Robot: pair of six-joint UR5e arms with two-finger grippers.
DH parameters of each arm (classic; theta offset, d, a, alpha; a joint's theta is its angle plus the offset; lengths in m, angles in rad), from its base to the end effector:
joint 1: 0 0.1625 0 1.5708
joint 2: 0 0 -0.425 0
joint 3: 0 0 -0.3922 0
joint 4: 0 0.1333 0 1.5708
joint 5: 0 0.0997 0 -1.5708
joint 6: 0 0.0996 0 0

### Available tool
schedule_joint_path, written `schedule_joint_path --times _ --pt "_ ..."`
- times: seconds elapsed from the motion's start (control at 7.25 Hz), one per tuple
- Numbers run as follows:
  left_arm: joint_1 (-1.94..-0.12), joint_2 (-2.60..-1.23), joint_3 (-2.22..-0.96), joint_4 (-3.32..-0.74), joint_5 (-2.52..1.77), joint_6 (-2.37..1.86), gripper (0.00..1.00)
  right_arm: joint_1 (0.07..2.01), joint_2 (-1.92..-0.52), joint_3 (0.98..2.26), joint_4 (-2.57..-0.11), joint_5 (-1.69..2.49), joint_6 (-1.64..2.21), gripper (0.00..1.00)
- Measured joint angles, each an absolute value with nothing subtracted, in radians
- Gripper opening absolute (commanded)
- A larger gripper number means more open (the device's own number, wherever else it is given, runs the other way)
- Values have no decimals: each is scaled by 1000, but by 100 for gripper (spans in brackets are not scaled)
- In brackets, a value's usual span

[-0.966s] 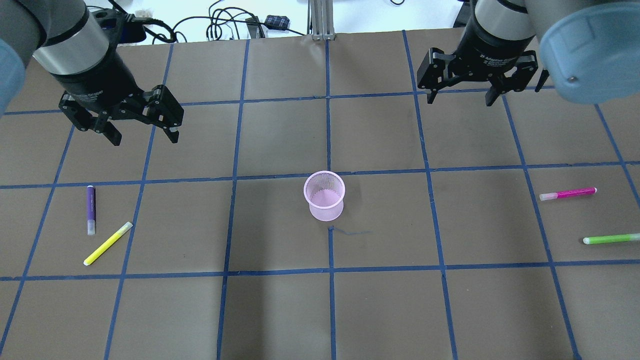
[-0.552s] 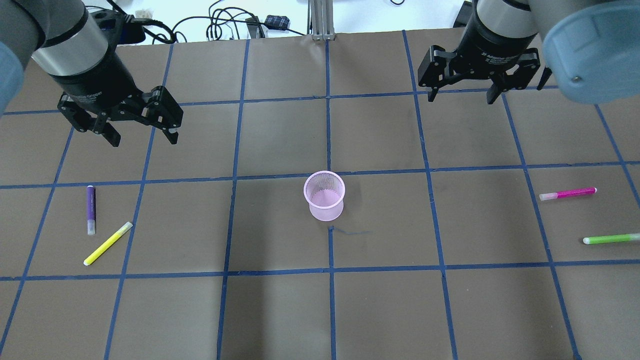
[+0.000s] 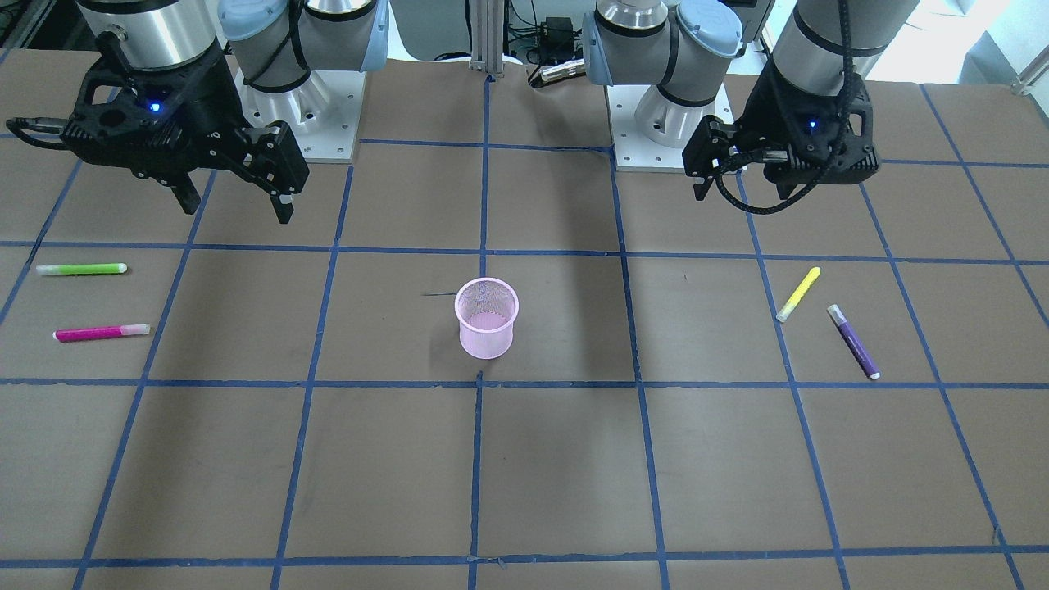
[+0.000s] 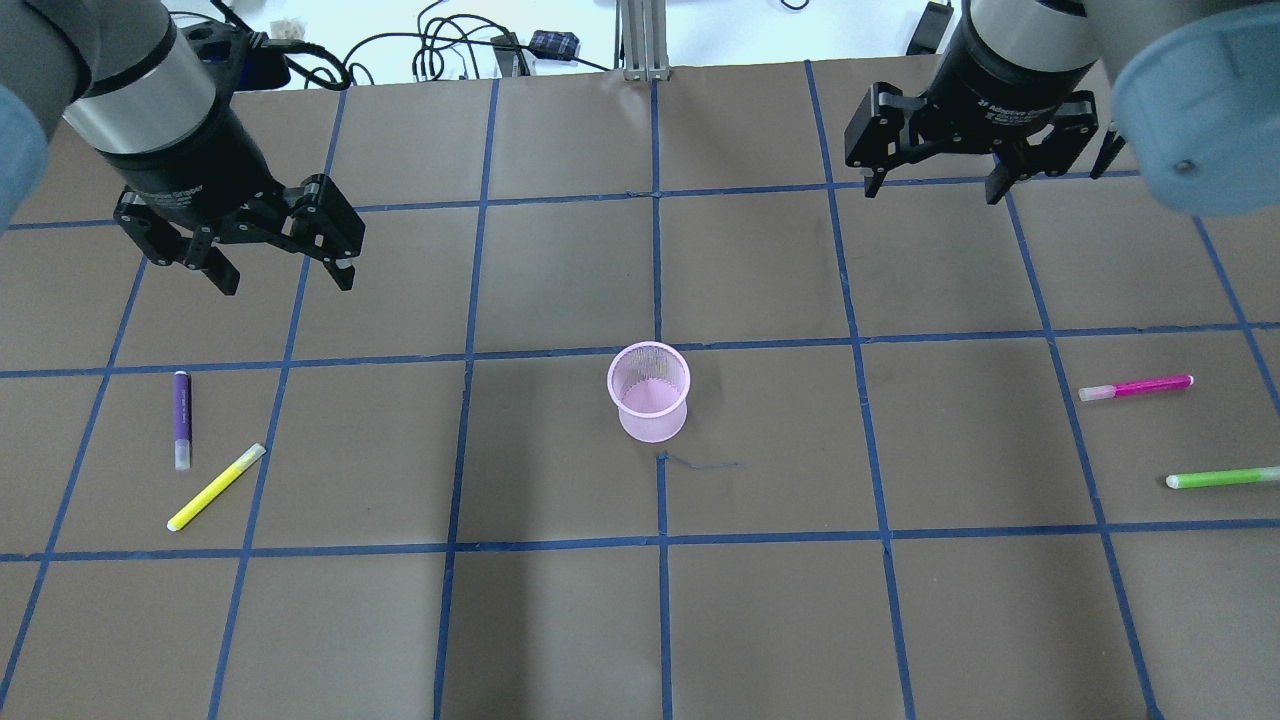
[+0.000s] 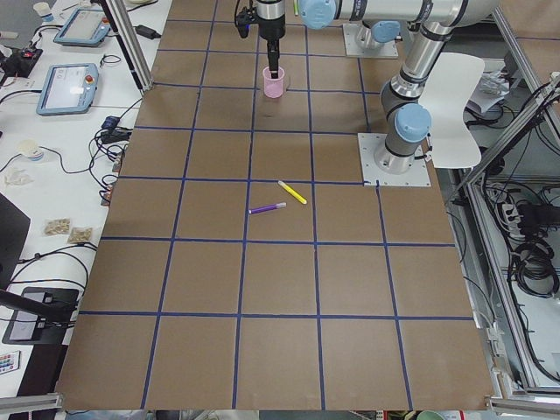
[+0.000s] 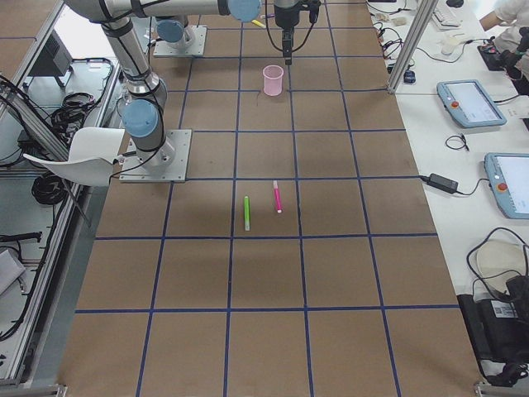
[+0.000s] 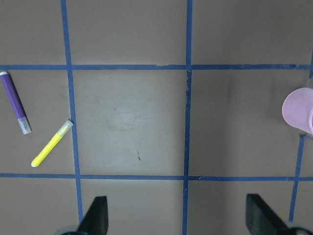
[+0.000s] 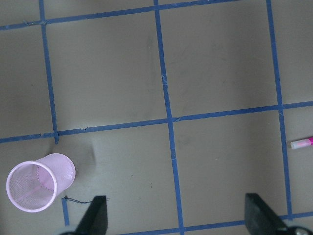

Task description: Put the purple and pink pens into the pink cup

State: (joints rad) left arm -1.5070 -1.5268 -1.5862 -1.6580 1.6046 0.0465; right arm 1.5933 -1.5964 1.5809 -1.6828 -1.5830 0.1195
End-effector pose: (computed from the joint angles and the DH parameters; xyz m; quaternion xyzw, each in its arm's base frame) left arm -0.0999 -0.4744 0.4931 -0.0081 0.9994 0.0302 0.0153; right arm 0.1431 -0.4897 0.5073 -0.0488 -0.9968 0.0640 0.0016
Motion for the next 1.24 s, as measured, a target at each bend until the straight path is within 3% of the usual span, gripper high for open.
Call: schedule_joint_path --times 0.69,1.24 --pt "-1465 -1535 -1585 -1639 1604 47 100 1437 -1595 1595 -1681 -1650 -354 100" --pt "-1188 -1617 -1619 -1466 1604 73 100 1158 -1581 1691 -1746 -1609 -996 100"
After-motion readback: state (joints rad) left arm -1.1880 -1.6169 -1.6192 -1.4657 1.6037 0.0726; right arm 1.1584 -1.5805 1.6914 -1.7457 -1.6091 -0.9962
